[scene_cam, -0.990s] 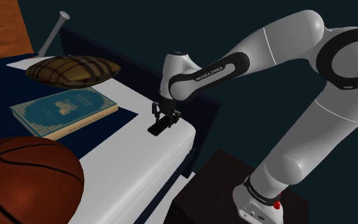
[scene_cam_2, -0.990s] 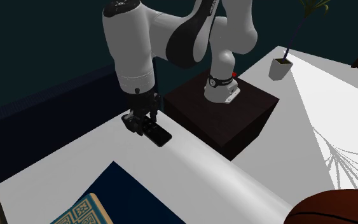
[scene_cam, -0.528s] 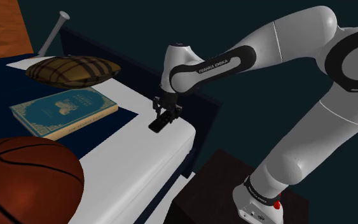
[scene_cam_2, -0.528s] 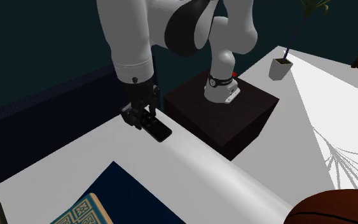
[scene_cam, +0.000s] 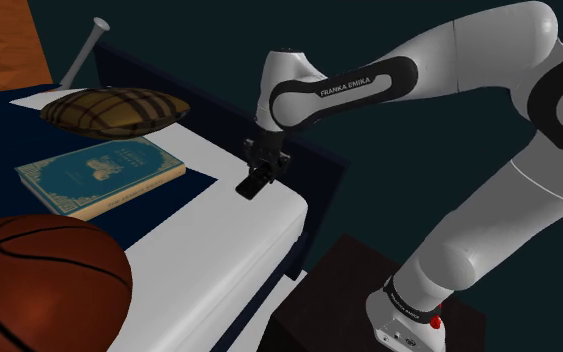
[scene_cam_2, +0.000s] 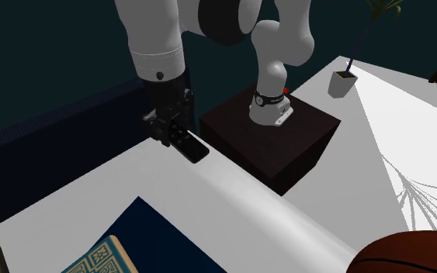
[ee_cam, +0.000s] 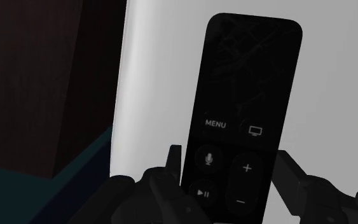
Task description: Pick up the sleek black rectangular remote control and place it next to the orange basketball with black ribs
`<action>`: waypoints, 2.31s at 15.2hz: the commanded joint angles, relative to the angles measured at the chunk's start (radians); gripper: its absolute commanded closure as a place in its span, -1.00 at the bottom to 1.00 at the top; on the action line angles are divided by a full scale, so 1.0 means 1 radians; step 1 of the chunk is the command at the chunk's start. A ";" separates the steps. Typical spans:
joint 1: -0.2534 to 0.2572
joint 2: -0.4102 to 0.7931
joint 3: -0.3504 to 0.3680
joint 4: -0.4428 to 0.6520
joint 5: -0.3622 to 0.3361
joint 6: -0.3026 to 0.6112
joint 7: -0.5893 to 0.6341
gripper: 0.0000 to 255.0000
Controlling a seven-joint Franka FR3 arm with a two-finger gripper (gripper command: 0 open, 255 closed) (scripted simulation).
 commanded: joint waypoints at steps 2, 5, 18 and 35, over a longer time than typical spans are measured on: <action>0.001 -0.018 -0.002 0.027 0.006 -0.045 -0.003 1.00; 0.000 -0.034 -0.004 0.053 0.011 -0.086 -0.008 1.00; -0.002 -0.080 -0.014 0.184 0.021 -0.261 -0.018 1.00; -0.006 -0.082 -0.022 0.411 0.017 -0.490 -0.018 1.00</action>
